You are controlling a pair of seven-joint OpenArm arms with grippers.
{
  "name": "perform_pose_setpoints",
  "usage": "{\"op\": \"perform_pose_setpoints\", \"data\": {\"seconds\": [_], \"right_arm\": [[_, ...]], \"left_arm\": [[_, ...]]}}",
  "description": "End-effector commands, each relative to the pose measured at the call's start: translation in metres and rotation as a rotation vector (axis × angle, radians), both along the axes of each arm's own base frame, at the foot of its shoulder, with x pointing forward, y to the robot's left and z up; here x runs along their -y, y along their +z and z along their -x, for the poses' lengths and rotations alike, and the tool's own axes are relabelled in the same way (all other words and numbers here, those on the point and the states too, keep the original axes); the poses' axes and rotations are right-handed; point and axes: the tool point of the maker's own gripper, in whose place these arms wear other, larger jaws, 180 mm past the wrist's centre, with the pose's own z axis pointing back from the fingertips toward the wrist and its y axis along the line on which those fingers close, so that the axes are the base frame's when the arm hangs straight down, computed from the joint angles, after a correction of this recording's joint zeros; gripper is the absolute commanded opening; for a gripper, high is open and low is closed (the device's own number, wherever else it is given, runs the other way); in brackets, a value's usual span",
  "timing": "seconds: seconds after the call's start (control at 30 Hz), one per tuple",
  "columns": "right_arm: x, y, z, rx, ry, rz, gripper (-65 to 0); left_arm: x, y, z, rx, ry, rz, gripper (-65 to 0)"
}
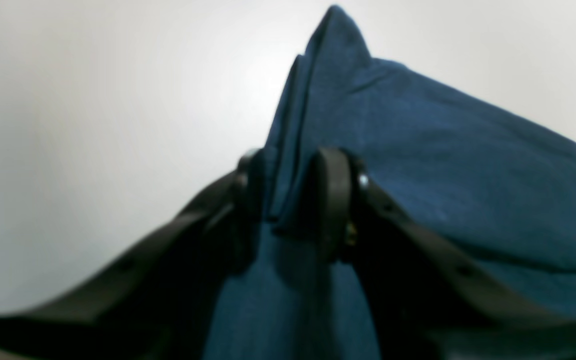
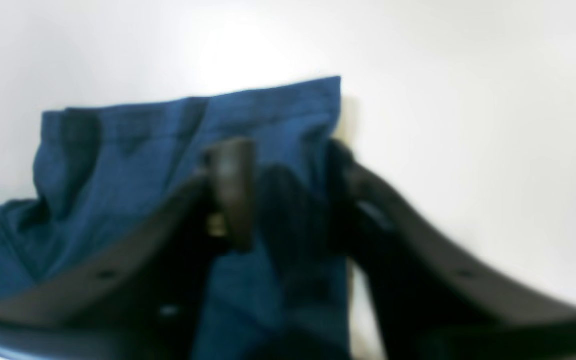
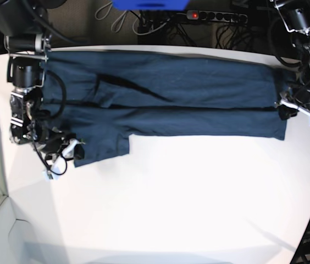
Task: Layout the t-shirt on the table in an organized manner, then fold the t-shirt properly
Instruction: 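Grasp the protruding sleeve with the right gripper and fold it inward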
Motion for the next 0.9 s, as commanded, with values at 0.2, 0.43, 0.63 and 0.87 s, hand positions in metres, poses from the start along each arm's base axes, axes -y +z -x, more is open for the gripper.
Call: {"op": "perform_pose_setpoints", "data": {"seconds": [0.2, 0.43, 0.63, 0.87], "right_arm": [[-0.004, -0.011, 0.02, -0.059, 0.065, 0.063, -65.0], [-0.009, 0.051, 0.018, 0.063, 0.147, 0.195, -65.0], [0.0, 0.102, 0.037, 0.144, 0.148, 0.312, -65.0], [0.016, 0.127, 0.085, 0.158, 0.112, 0.417, -65.0]], "left_arm": [[-0.004, -0.004, 0.006, -0.049, -0.008, -0.017, -47.8], [-0.004, -0.005, 0.007, -0.051, -0.009, -0.018, -47.8], [-0.005, -0.004, 0.007, -0.048, -0.008, -0.016, -47.8], [-0.005, -0.004, 0.007, -0.05, -0.008, -0.019, -47.8]]}}
